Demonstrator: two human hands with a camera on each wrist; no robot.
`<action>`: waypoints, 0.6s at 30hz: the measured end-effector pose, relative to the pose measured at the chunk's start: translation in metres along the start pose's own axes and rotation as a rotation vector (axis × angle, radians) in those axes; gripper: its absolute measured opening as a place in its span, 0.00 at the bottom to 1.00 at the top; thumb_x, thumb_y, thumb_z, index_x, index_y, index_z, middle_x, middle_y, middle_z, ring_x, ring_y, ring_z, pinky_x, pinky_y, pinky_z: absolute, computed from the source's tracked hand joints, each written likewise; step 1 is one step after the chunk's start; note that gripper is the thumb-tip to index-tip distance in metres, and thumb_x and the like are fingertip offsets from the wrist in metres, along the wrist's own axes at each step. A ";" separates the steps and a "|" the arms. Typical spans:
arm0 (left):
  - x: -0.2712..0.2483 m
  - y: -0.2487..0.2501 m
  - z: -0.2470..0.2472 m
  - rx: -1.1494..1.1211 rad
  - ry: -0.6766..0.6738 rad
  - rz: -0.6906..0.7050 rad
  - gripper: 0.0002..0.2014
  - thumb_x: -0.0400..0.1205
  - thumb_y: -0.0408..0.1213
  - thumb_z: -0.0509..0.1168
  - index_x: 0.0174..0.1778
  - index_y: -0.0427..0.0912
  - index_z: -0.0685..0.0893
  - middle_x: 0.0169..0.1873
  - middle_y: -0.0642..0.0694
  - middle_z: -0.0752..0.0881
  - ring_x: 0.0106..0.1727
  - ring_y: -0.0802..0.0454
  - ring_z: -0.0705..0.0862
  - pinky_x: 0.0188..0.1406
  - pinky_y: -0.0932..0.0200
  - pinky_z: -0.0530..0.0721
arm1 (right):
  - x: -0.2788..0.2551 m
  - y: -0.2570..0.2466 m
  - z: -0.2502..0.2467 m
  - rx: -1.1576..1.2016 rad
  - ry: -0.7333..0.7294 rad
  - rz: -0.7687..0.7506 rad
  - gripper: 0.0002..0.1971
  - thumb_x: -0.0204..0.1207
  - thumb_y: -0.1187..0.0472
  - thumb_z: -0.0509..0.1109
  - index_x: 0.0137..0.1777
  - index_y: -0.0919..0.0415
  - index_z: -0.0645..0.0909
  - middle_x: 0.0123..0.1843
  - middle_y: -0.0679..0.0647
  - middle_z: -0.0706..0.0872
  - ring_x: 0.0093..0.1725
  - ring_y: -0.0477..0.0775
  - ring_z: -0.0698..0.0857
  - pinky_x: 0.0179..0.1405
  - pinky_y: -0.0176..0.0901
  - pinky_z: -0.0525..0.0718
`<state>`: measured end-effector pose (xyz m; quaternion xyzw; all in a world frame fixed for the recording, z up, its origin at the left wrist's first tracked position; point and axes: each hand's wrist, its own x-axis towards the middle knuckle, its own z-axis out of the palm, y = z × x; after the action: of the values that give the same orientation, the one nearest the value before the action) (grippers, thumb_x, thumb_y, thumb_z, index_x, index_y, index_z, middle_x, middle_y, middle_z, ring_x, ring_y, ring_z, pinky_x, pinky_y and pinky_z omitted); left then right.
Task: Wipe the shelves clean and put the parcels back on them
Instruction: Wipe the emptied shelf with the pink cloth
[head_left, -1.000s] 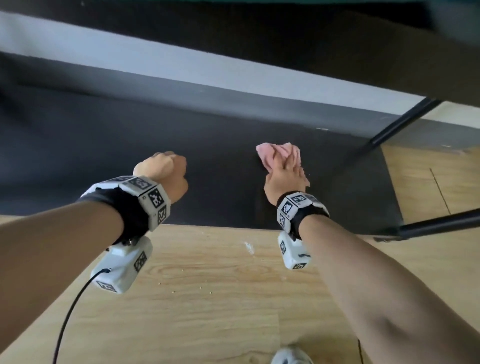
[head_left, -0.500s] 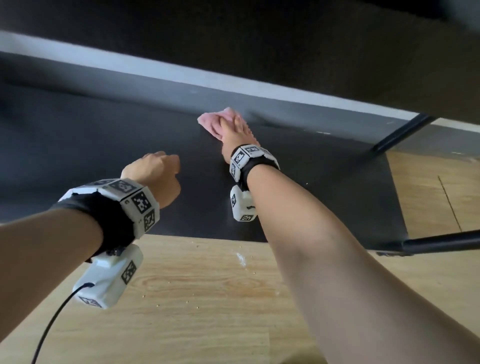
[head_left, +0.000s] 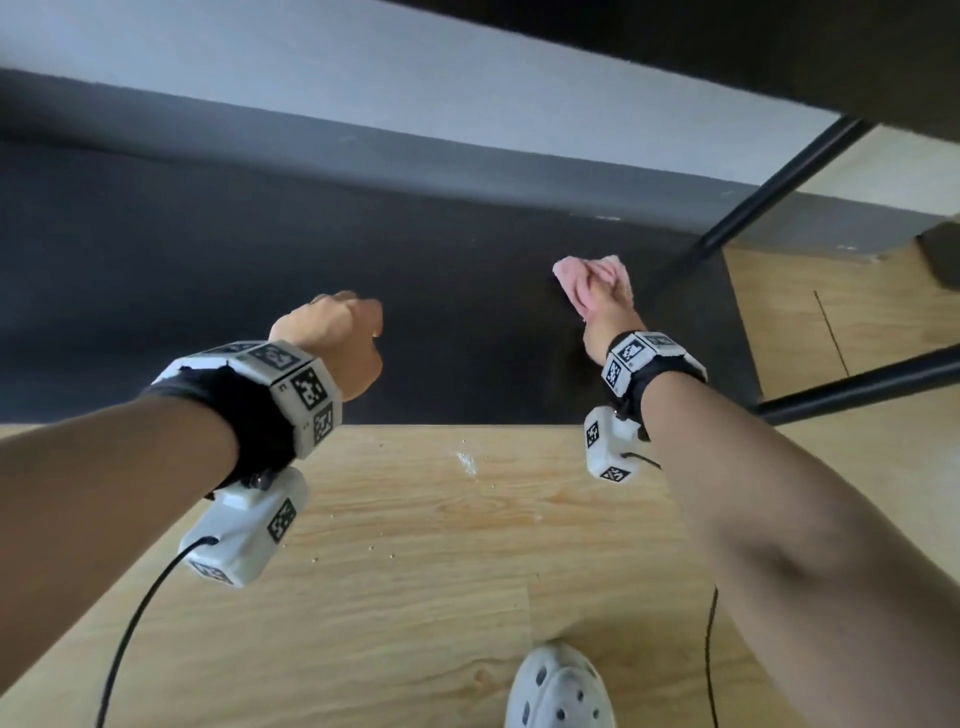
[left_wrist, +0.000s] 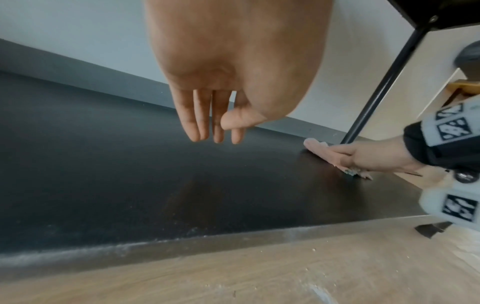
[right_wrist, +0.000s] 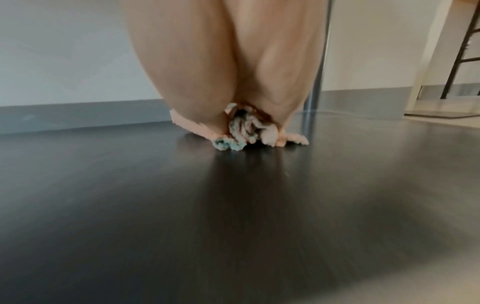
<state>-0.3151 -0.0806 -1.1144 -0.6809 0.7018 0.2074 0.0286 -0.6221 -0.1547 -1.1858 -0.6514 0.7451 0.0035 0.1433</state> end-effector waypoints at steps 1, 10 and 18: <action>-0.002 -0.002 0.000 0.007 -0.002 0.016 0.16 0.80 0.33 0.56 0.61 0.49 0.80 0.59 0.47 0.80 0.56 0.43 0.80 0.47 0.53 0.77 | -0.012 -0.002 0.005 0.083 0.020 -0.008 0.35 0.74 0.72 0.57 0.80 0.49 0.60 0.79 0.53 0.58 0.80 0.56 0.59 0.80 0.54 0.63; -0.038 -0.038 -0.008 0.005 0.014 0.042 0.15 0.80 0.31 0.56 0.59 0.44 0.80 0.56 0.45 0.80 0.55 0.44 0.79 0.42 0.52 0.77 | -0.140 -0.171 0.057 0.232 -0.053 -0.343 0.36 0.76 0.78 0.57 0.79 0.45 0.65 0.86 0.46 0.46 0.85 0.48 0.41 0.85 0.51 0.43; -0.070 -0.112 -0.027 -0.003 0.058 -0.112 0.14 0.79 0.31 0.57 0.59 0.41 0.80 0.57 0.42 0.80 0.56 0.41 0.79 0.47 0.49 0.79 | -0.144 -0.239 0.075 0.298 -0.098 -0.452 0.38 0.74 0.80 0.58 0.81 0.49 0.63 0.87 0.52 0.47 0.85 0.54 0.45 0.85 0.52 0.46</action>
<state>-0.1952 -0.0225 -1.0953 -0.7250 0.6627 0.1867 0.0188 -0.3581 -0.0364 -1.1830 -0.7720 0.5652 -0.1069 0.2705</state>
